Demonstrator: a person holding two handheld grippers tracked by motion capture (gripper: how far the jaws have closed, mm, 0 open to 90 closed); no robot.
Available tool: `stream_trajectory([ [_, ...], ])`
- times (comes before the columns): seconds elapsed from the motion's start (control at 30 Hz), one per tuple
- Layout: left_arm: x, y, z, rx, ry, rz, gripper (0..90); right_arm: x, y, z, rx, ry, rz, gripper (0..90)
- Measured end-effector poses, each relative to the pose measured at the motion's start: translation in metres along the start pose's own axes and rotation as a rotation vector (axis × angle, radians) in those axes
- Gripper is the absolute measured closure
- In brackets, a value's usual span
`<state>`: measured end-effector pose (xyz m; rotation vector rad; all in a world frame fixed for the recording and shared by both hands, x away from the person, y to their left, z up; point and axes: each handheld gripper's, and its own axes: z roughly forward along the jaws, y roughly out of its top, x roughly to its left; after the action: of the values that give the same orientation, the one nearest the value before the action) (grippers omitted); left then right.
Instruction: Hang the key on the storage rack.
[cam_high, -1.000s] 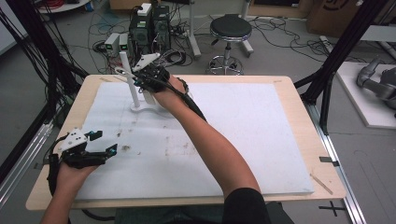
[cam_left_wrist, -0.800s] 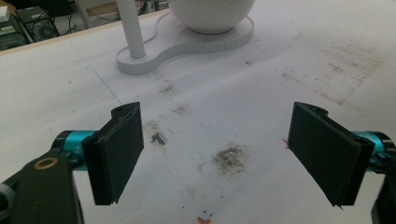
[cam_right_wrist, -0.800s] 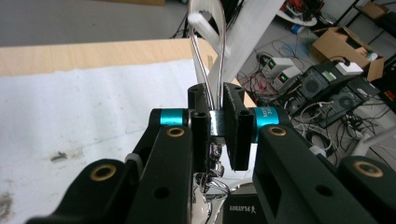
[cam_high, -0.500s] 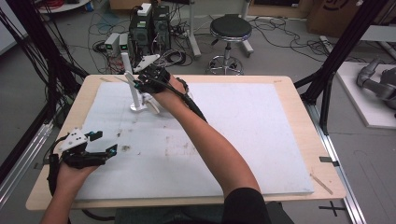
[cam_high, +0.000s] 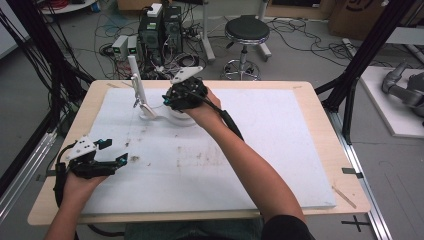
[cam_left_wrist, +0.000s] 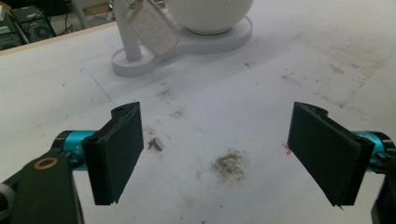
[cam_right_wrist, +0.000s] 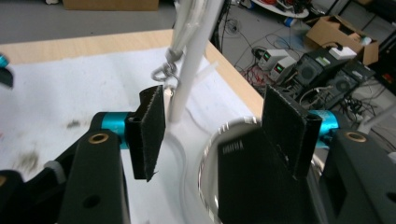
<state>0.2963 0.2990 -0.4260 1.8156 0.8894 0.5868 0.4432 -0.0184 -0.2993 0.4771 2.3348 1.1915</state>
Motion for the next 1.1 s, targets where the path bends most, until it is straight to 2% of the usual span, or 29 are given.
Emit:
stream_trajectory([
  [0.1,0.000,0.001,0.004,-0.003,-0.018,0.007,18.5,-0.006,-0.009,-0.013,0.046,0.030,0.034,36.4],
  [0.13,0.000,0.001,0.006,-0.005,-0.019,0.004,18.5,-0.007,-0.015,-0.021,0.033,0.026,0.047,36.4],
  [0.17,0.001,0.002,0.007,-0.005,-0.023,0.003,18.5,-0.007,-0.020,-0.027,-0.008,0.009,0.040,36.4],
  [0.2,0.002,0.002,0.008,-0.007,-0.023,0.000,18.4,-0.007,-0.025,-0.034,-0.018,-0.004,0.039,36.4],
  [0.43,0.002,0.008,0.021,-0.011,-0.050,0.006,18.4,-0.015,-0.056,-0.065,0.004,-0.035,0.085,34.5],
  [0.5,0.001,0.009,0.026,-0.009,-0.064,0.012,18.4,-0.017,-0.068,-0.076,-0.013,-0.052,0.097,34.5],
  [0.53,0.001,0.010,0.028,-0.011,-0.065,0.011,18.4,-0.019,-0.074,-0.081,0.005,-0.055,0.109,33.4],
  [0.8,-0.001,0.015,0.037,-0.013,-0.084,0.024,18.4,-0.023,-0.111,-0.108,-0.008,-0.100,0.177,30.7],
  [1.1,-0.001,0.019,0.044,-0.020,-0.086,0.026,18.5,-0.017,-0.150,-0.123,0.002,-0.119,0.239,25.2],
])
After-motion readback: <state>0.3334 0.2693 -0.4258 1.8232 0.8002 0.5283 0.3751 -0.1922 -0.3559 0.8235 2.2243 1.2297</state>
